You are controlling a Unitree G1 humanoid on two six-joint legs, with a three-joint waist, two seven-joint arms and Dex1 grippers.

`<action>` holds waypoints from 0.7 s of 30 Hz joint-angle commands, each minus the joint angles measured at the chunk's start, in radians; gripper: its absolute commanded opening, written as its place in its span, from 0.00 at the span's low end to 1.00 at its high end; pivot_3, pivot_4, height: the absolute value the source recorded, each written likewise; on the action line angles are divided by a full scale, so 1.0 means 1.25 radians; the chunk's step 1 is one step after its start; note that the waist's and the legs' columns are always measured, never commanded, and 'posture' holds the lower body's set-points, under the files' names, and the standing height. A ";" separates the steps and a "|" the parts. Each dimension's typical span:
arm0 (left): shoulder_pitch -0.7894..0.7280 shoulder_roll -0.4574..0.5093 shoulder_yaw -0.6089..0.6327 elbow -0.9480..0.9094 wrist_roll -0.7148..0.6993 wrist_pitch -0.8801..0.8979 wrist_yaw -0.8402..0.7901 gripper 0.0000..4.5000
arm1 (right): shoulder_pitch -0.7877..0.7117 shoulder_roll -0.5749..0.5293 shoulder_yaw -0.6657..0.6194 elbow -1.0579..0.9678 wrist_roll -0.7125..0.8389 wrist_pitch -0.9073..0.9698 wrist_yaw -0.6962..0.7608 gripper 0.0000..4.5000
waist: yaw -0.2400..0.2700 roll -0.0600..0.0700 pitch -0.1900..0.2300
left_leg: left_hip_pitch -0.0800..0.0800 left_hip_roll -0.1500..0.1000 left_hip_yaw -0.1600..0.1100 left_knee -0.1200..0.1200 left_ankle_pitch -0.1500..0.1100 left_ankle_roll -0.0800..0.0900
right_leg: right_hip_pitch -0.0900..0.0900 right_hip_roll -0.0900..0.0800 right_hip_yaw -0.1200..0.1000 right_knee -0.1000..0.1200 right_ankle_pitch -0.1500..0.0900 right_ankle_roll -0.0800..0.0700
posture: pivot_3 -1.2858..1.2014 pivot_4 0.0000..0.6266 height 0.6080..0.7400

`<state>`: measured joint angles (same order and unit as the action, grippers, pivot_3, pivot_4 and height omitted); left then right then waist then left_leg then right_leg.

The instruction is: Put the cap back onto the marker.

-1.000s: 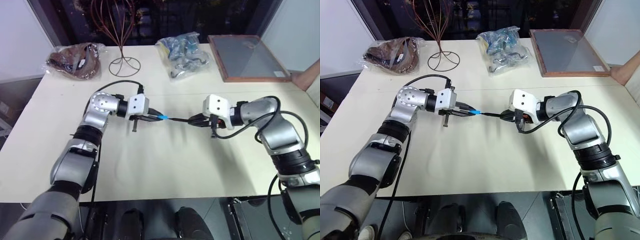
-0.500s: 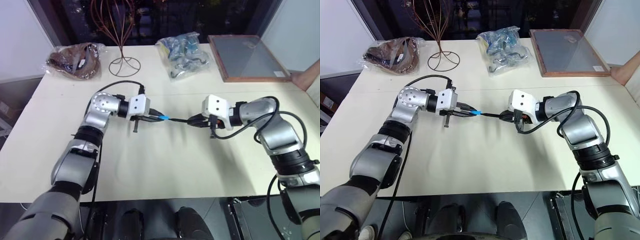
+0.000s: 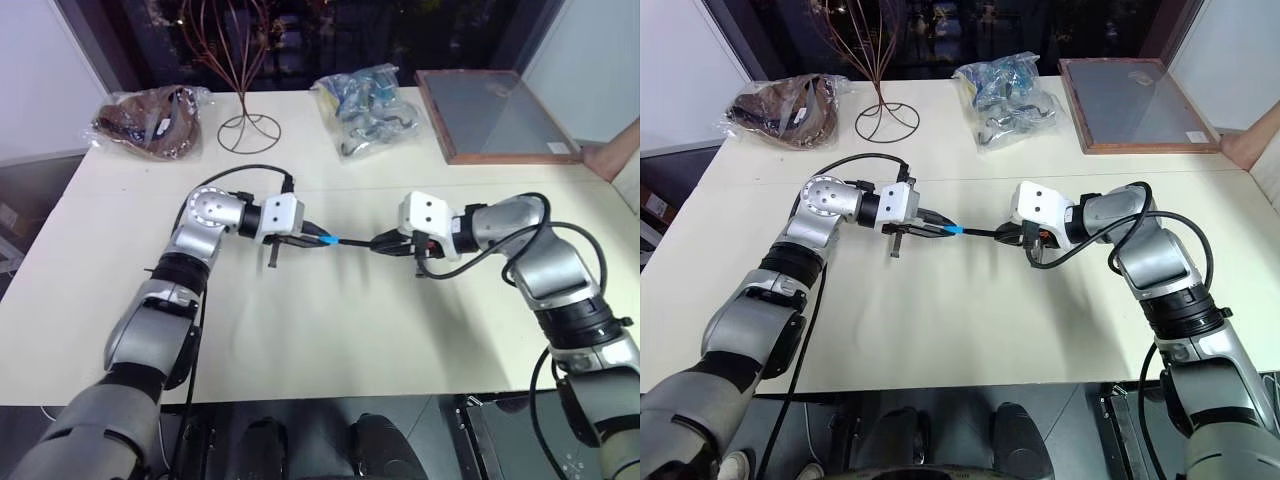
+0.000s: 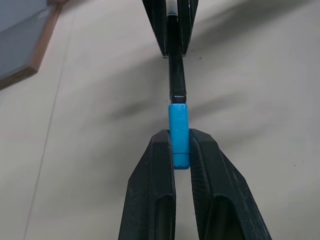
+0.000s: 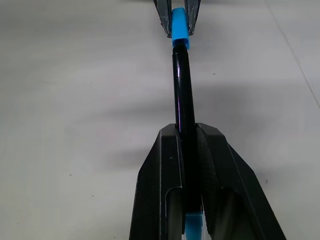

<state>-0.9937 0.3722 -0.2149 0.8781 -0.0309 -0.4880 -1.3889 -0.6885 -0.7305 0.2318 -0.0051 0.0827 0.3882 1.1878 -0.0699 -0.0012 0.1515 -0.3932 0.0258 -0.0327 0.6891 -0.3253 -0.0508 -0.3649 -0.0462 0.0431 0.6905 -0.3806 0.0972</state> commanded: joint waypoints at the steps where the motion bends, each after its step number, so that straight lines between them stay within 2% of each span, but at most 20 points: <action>1: -0.003 -0.004 -0.007 -0.021 0.008 -0.007 0.003 0.00 | -0.035 0.013 -0.005 -0.018 0.008 -0.010 -0.003 0.00 | 0.000 0.000 0.000 | 0.000 0.000 0.000 0.000 0.000 0.000 | 0.000 0.000 0.000 0.000 0.000 0.000 | 0.52 0.24 1.00; 21: 0.013 -0.003 -0.012 -0.050 0.011 0.043 -0.003 0.00 | -0.047 0.045 0.030 -0.002 -0.069 -0.056 -0.043 0.00 | 0.000 0.000 0.000 | 0.000 0.000 0.000 0.000 0.000 0.000 | -0.001 0.000 0.000 0.002 0.000 0.000 | 0.52 0.24 1.00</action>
<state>-0.9775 0.3837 -0.2185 0.8603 -0.0094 -0.4367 -1.3774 -0.7106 -0.6881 0.2763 0.0148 -0.0027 0.3416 1.1574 -0.0703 -0.0012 0.1515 -0.3932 0.0257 -0.0328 0.6892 -0.3253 -0.0508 -0.3662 -0.0464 0.0432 0.6927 -0.3806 0.0972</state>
